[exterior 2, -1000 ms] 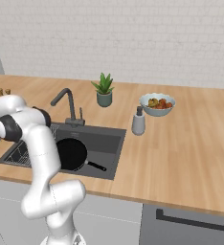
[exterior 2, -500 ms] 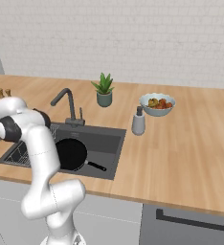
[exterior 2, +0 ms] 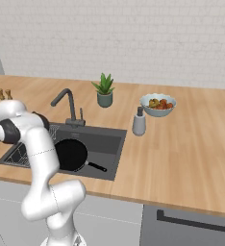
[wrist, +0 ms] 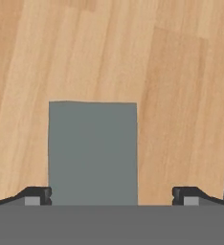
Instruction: Pick the pan and sponge and place them into the sink. Then turn on the water.
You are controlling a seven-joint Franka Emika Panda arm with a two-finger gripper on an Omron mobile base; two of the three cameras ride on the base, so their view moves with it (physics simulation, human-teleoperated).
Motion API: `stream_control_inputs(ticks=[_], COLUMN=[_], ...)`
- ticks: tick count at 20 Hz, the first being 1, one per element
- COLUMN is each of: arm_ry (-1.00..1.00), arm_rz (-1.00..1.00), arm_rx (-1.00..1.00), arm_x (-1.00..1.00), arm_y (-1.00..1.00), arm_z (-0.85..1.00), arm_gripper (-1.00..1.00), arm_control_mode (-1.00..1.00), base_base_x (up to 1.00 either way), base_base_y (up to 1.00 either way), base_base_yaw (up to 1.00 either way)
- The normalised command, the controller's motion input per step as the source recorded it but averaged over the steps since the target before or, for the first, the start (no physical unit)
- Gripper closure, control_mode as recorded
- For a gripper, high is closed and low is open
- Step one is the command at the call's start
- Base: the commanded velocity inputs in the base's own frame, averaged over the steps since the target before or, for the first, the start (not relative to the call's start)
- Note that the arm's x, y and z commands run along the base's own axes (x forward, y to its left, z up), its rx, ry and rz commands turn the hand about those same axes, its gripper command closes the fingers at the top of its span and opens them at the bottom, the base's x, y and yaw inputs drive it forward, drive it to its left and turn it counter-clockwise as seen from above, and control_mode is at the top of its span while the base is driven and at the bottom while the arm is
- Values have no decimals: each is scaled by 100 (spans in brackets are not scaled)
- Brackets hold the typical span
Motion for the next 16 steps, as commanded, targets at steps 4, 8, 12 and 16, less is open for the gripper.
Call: stream_control_inputs(ticks=[4,8,12,16], arm_ry=[0,-2,-3,-3], arm_rz=[0,0,0,0], arm_rx=[0,0,0,0], arm_x=[4,1,2,4], arm_y=[7,12,8,7], arm_z=[-15,-22,-19,-20], arm_gripper=[-100,-100,-100,-100], arm_control_mode=[-100,-100,-100,-100], base_base_x=[0,0,0,0], base_base_y=[0,0,0,0], base_base_yaw=[0,0,0,0])
